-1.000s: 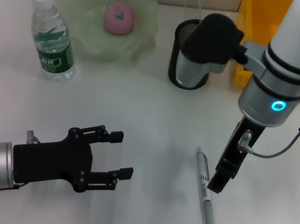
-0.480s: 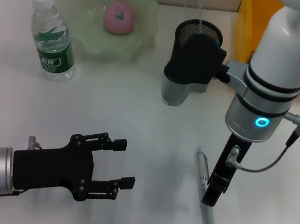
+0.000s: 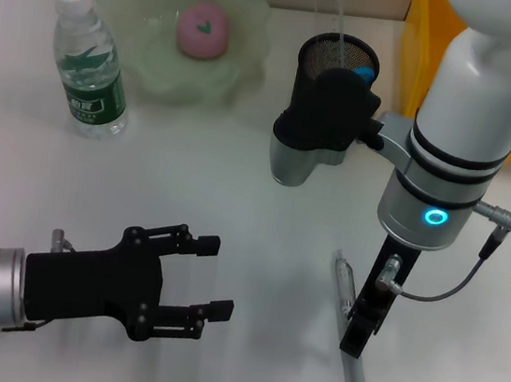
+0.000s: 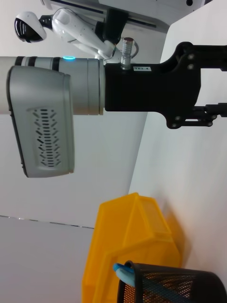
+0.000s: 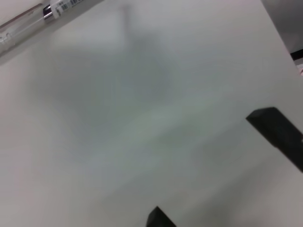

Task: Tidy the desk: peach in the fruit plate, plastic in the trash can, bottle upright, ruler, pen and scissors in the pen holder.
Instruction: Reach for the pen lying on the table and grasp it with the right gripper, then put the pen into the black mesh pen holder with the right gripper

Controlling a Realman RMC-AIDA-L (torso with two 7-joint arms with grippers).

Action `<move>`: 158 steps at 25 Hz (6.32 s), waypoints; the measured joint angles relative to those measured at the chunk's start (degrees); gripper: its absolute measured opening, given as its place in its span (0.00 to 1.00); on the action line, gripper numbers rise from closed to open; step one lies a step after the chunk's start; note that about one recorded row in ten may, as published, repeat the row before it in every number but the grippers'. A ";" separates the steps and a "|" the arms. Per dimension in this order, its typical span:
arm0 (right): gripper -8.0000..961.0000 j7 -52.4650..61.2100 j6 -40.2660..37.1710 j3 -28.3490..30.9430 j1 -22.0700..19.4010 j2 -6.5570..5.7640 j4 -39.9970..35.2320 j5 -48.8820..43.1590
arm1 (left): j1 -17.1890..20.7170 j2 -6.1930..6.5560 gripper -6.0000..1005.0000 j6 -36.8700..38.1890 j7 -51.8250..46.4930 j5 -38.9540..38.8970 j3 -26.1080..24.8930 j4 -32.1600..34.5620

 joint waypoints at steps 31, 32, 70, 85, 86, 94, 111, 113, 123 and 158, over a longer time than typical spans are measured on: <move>0.66 1.47 5.46 -6.67 2.26 0.00 4.13 3.84 | -0.75 -0.52 0.78 0.81 -0.31 0.53 0.00 0.71; 0.66 1.47 5.50 -6.78 2.29 0.00 4.17 3.98 | -0.76 -0.52 0.78 0.82 -0.31 0.52 0.00 0.71; 0.31 2.19 8.72 -12.73 3.45 0.01 3.93 3.54 | -1.07 -0.35 0.78 1.08 -0.31 0.52 -0.09 1.31; 0.19 2.27 9.01 -12.83 3.22 0.00 2.91 2.00 | -1.15 -0.35 0.78 1.07 -0.30 0.52 -0.29 1.43; 0.18 2.27 9.01 -12.83 3.22 0.00 2.91 2.00 | -1.15 -0.35 0.78 1.07 -0.30 0.52 -0.29 1.43; 0.16 2.23 9.06 -12.86 3.43 0.00 3.00 1.61 | -1.16 -0.43 0.78 1.07 -0.31 0.52 -0.35 1.97; 0.18 1.81 9.59 -14.29 3.45 0.00 2.71 1.60 | -1.35 -0.44 0.78 1.07 -0.31 0.52 -0.44 2.11; 0.18 1.80 9.73 -14.60 3.47 0.00 2.75 1.60 | -1.34 -0.44 0.78 1.07 -0.30 0.52 -0.44 2.11; 0.18 2.08 9.95 -14.95 3.21 0.00 1.91 0.97 | -1.33 -0.44 0.78 1.08 -0.30 0.52 -0.53 2.10; 0.14 -14.17 2.69 18.95 -14.66 -0.66 -23.65 -2.95 | -0.80 -0.04 0.78 1.56 -0.30 0.07 -1.18 2.19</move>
